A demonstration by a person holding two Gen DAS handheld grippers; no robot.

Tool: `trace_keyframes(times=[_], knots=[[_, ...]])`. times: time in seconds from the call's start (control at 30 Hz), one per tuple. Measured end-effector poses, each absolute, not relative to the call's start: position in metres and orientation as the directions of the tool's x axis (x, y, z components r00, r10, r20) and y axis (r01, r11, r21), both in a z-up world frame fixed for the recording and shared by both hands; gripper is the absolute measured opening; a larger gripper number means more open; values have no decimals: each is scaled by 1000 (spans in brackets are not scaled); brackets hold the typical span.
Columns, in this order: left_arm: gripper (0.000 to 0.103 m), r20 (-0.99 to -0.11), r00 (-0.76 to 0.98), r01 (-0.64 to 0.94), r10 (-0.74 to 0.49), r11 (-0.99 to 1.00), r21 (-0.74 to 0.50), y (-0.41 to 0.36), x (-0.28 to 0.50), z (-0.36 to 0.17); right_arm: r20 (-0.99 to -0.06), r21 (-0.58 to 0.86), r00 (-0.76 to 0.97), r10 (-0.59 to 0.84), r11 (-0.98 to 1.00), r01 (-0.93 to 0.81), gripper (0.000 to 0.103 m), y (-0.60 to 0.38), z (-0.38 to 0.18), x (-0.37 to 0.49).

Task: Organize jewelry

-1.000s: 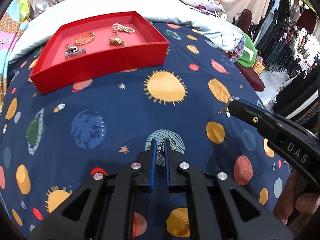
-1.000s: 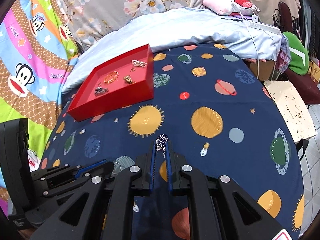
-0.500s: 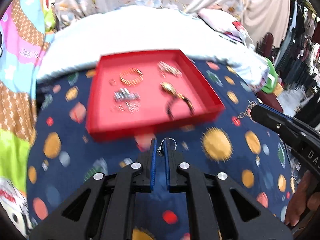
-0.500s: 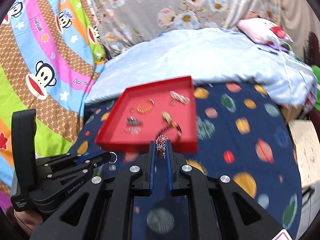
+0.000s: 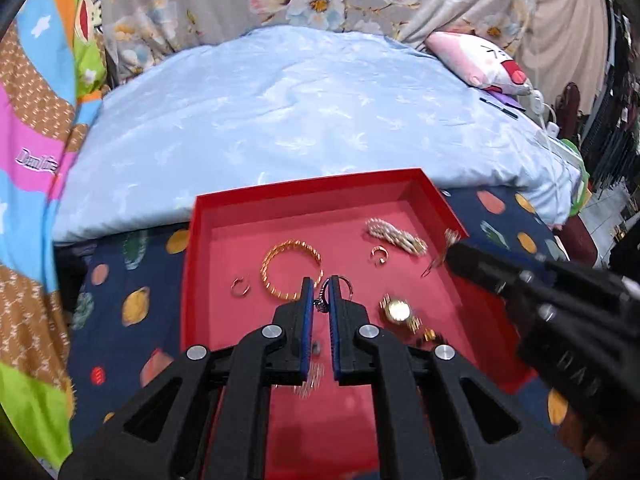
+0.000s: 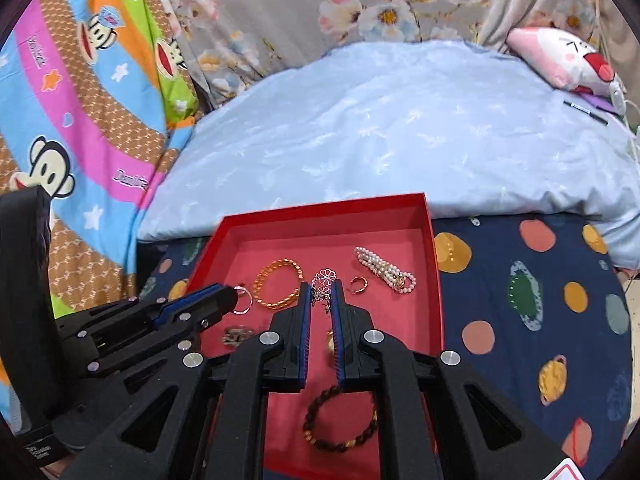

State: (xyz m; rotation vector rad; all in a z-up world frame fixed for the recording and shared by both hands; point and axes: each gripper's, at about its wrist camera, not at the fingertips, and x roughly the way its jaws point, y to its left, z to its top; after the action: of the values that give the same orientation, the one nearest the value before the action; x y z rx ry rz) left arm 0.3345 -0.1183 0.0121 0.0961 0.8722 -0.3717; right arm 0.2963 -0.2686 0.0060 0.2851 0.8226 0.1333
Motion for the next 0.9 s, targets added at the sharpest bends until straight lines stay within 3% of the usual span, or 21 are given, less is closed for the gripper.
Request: trace_keyframes(times=[0.23, 0.3, 0.33, 0.37, 0.5, 0.6, 0.7, 0.9], knots=[[9, -802, 541, 333, -253, 940, -71, -131, 360, -19, -752, 271, 631, 192, 962, 31, 12, -276, -31, 316], [29, -810, 539, 299, -230, 951, -71, -129, 362, -23, -753, 257, 634, 173, 966, 41, 16, -278, -33, 314], [47, -813, 540, 279, -220, 958, -74, -126, 363, -24, -749, 243, 644, 155, 969, 49, 21, -280, -32, 311], [56, -809, 551, 249, -205, 966, -76, -122, 362, -22, -744, 227, 654, 134, 972, 59, 23, -281, -29, 307], [56, -780, 600, 199, -177, 978, -68, -101, 352, -4, -710, 180, 701, 67, 980, 89, 26, -288, -6, 283], [57, -753, 640, 177, -155, 983, -53, -84, 335, 13, -695, 159, 718, 35, 982, 106, 35, -291, 8, 262], [62, -738, 664, 166, -122, 986, -13, -71, 314, 22, -689, 125, 724, -1, 985, 120, 37, -286, 18, 238], [63, -740, 663, 152, -114, 988, -16, -52, 272, 22, -695, 139, 719, 16, 984, 113, 43, -271, 16, 201]])
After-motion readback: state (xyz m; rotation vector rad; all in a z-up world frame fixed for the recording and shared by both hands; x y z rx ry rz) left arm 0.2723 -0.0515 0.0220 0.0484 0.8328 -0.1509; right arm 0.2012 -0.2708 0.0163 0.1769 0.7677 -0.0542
